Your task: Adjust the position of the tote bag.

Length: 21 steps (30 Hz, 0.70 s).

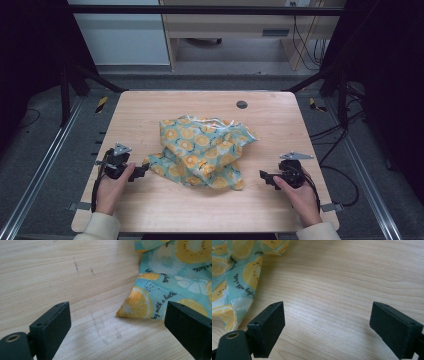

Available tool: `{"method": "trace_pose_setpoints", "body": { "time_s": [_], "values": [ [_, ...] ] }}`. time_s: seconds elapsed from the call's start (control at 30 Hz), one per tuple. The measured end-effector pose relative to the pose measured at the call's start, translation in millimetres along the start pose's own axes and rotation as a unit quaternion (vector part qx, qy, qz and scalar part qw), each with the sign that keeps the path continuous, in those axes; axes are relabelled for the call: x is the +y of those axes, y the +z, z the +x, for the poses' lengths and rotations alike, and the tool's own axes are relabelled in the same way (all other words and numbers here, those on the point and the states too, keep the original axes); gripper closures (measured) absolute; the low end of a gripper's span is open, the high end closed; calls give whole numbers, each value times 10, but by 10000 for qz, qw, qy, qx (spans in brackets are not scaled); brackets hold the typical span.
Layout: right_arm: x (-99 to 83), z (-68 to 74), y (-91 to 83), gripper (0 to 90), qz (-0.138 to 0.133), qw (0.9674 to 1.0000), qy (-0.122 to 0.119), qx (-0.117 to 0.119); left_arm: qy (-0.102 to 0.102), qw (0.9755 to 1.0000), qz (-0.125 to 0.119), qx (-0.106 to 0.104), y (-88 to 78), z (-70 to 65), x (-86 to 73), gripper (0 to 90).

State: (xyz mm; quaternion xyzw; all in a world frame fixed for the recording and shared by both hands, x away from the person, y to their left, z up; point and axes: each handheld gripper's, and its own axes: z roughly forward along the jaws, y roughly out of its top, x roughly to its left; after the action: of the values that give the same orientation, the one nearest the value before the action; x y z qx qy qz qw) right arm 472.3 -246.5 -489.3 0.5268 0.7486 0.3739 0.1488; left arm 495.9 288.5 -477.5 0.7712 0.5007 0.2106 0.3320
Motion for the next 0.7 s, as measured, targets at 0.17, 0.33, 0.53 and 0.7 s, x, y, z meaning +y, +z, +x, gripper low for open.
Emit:
{"method": "trace_pose_setpoints", "body": {
  "time_s": [0.17, 0.33, 0.53, 0.7],
  "values": [
    [10, 7, -26, 137, -14, 9999, 103, 67, 76, 9999, 18, -66, -20, -43, 18, 73],
    [128, 91, -103, 136, -117, 9998, 78, 163, 176, 9993, -244, -215, -128, -113, 107, 76],
    [526, 197, -196, 134, -284, 9991, -160, 262, 361, 9981, -454, -230, -196, -183, 417, 75],
    [912, 259, -171, 122, -400, 9986, -189, 291, 494, 9973, -507, -209, -212, -198, 746, 73]
  ]
}}
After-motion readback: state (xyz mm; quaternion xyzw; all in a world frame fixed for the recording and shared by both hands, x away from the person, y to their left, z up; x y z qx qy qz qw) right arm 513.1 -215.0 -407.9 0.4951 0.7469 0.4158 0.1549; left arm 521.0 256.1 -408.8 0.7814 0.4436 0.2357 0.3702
